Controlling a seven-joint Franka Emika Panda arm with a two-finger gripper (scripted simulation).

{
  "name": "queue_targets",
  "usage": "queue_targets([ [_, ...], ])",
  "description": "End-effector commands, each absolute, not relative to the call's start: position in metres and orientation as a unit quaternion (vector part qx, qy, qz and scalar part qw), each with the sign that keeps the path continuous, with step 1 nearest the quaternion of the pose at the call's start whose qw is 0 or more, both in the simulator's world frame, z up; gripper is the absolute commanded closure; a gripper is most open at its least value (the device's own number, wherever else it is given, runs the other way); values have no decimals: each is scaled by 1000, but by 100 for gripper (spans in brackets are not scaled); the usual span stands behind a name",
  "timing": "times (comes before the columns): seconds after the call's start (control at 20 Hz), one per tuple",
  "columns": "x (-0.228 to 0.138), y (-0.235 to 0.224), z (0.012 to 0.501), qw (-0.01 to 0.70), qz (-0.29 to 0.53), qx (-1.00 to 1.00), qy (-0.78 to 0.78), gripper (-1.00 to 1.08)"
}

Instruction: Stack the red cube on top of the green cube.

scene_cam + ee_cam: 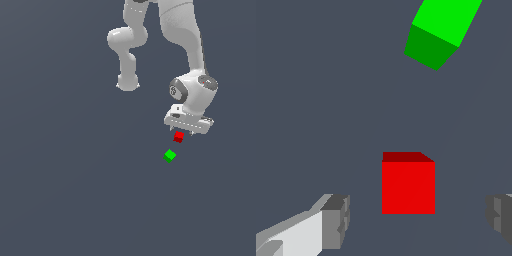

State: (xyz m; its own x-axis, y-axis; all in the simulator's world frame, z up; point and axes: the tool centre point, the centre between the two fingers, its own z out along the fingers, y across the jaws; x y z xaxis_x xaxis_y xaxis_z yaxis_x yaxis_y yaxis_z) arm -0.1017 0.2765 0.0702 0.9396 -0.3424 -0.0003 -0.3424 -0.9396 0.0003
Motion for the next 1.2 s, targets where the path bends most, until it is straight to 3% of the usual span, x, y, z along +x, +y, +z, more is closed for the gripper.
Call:
queue_targets([
  [0.0,-102,277,70,0,0,985,-174,-92],
  [0.9,-101,277,20,0,0,985,-175,-92],
  [0.95,-101,277,20,0,0,985,-175,108],
  [1.15,-101,277,20,0,0,985,-175,108],
])
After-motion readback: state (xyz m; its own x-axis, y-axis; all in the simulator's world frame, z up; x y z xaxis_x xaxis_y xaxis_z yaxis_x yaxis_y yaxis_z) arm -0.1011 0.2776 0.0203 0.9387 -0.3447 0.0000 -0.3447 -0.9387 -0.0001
